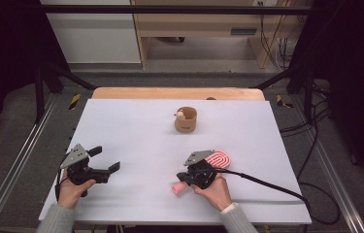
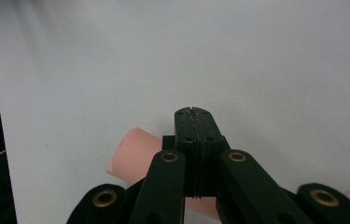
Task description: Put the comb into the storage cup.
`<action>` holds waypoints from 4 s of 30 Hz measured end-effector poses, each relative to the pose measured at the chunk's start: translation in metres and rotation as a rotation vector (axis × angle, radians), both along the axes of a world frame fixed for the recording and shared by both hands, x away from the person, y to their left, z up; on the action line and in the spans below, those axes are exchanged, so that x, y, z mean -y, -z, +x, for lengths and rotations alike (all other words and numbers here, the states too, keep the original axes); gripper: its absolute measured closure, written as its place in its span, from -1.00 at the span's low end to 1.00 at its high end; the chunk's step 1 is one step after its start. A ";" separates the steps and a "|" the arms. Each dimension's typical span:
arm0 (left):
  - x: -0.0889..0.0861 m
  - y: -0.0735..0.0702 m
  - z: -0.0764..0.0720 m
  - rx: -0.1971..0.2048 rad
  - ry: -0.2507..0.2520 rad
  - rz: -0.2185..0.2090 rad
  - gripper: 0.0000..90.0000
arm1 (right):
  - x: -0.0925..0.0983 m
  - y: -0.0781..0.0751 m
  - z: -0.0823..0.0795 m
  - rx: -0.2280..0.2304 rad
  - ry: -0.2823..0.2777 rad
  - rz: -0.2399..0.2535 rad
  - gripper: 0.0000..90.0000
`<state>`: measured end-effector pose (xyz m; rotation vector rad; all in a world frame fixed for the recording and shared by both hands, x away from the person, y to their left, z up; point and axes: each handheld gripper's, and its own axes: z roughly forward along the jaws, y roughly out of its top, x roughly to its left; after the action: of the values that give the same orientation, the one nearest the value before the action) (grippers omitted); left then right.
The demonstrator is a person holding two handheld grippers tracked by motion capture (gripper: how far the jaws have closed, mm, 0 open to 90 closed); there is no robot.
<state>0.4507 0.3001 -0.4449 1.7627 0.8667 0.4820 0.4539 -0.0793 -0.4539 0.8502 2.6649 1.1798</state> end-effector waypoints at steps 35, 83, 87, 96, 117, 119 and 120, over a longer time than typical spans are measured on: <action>-0.001 -0.001 -0.001 0.004 0.002 -0.005 -0.98 | 0.028 0.002 -0.022 -0.045 -0.032 -0.081 1.00; 0.000 -0.002 -0.001 0.006 -0.003 -0.009 -0.98 | 0.083 -0.018 -0.024 0.074 0.144 0.046 -0.18; -0.001 -0.002 -0.001 0.005 -0.003 -0.010 -0.98 | 0.084 -0.021 -0.021 0.098 0.170 0.061 -0.48; -0.001 -0.002 0.000 0.004 -0.003 -0.008 -0.98 | 0.075 -0.023 -0.014 0.090 0.209 0.013 -0.91; -0.001 -0.002 0.000 0.004 -0.003 -0.007 -0.98 | 0.053 -0.011 -0.005 0.029 0.179 -0.107 -0.96; -0.001 -0.002 0.000 0.005 -0.002 -0.006 -0.98 | 0.052 -0.009 -0.004 0.021 0.169 -0.118 -0.93; -0.001 -0.002 0.000 0.005 -0.002 -0.006 -0.98 | 0.052 -0.008 -0.004 0.013 0.172 -0.120 -0.89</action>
<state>0.4504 0.3006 -0.4430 1.7548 0.8656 0.4841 0.4496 -0.1310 -0.4464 1.0225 2.5614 0.9724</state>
